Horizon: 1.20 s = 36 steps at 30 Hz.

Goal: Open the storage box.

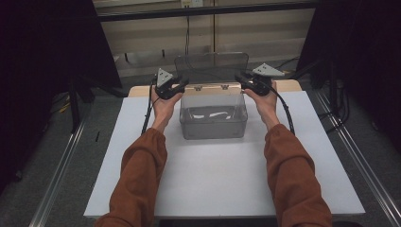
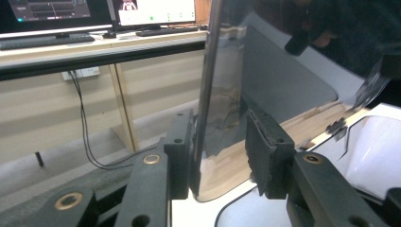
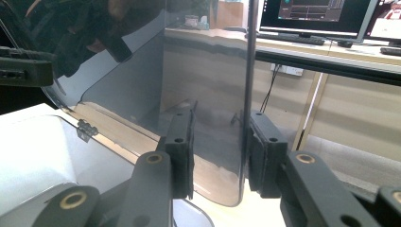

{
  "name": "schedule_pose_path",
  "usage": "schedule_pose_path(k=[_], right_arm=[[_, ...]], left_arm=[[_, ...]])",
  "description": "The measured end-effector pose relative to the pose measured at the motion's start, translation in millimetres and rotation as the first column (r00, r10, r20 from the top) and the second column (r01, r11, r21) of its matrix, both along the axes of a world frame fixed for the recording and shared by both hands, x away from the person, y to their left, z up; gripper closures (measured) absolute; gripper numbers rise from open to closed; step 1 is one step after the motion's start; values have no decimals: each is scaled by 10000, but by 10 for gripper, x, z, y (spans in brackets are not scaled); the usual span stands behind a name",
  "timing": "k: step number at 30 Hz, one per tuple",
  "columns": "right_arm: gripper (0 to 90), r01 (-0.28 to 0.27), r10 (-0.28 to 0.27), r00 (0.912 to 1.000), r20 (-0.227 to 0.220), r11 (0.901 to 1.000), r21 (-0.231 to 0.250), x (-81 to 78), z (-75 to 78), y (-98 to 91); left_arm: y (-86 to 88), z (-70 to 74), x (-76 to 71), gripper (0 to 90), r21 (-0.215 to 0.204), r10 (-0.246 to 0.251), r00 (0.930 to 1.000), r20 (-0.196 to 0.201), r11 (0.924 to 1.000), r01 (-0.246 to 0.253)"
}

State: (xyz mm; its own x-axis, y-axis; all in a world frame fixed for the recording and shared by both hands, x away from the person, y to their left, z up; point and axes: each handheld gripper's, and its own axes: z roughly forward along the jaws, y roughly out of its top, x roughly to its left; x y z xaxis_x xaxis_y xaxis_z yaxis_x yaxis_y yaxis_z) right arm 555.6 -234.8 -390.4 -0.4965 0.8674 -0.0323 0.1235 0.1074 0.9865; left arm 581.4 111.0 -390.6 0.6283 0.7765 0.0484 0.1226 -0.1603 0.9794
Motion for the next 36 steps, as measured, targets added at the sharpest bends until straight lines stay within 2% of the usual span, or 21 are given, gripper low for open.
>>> schedule_pose_path(k=[4,6,8,11,13,18,20,22,26,27,29,32,35,36], right_arm=[[667,42,-42,10000,-75,10000,50,18,-28,-4],[670,15,-12,9998,-185,9998,181,29,-49,-8],[673,34,-32,9997,-224,9999,113,40,-55,-13],[674,26,-23,9996,-293,10000,91,45,-63,-13],[677,45,-43,9995,-321,10000,83,56,-78,-14],[675,-58,63,9988,-481,9999,110,105,-117,-37],[677,-93,99,9986,-517,9999,124,115,-127,-43],[706,-36,44,9982,-601,9999,143,136,-158,-60],[733,-45,46,9975,-705,10000,18,148,-187,-70],[745,-19,28,9970,-775,9999,114,149,-191,-73],[757,-26,38,9968,-796,9999,150,164,-188,-78],[758,-22,59,9947,-1022,9993,361,182,-178,-81],[762,-44,108,9939,-1094,9983,582,192,-181,-88],[763,-36,110,9936,-1125,9979,653,196,-183,-90]], left_arm=[[-15,13,24,633,-144,83,9999,-137,9999,-85],[-16,24,34,632,-31,58,9998,-165,10000,-58],[-9,28,42,633,13,17,9998,-203,10000,-17],[-13,7,59,633,-241,21,9995,-329,9997,-29],[-4,0,70,633,-180,54,9991,-419,9998,-62],[-9,-20,85,638,-378,73,9979,-639,9992,-98],[-1,-45,114,648,-213,114,9974,-715,9997,-129],[9,-78,140,674,-443,153,9958,-905,9988,-193],[-7,-83,164,673,-592,268,9942,-1040,9977,-330],[-4,-75,175,673,-404,277,9940,-1058,9987,-321],[-22,-65,187,674,-451,283,9931,-1137,9984,-336],[-16,-62,201,674,-207,292,9925,-1185,9993,-319],[-13,-71,216,674,-324,267,9919,-1240,9990,-309],[-16,-76,224,674,-474,249,9915,-1273,9984,-312]])
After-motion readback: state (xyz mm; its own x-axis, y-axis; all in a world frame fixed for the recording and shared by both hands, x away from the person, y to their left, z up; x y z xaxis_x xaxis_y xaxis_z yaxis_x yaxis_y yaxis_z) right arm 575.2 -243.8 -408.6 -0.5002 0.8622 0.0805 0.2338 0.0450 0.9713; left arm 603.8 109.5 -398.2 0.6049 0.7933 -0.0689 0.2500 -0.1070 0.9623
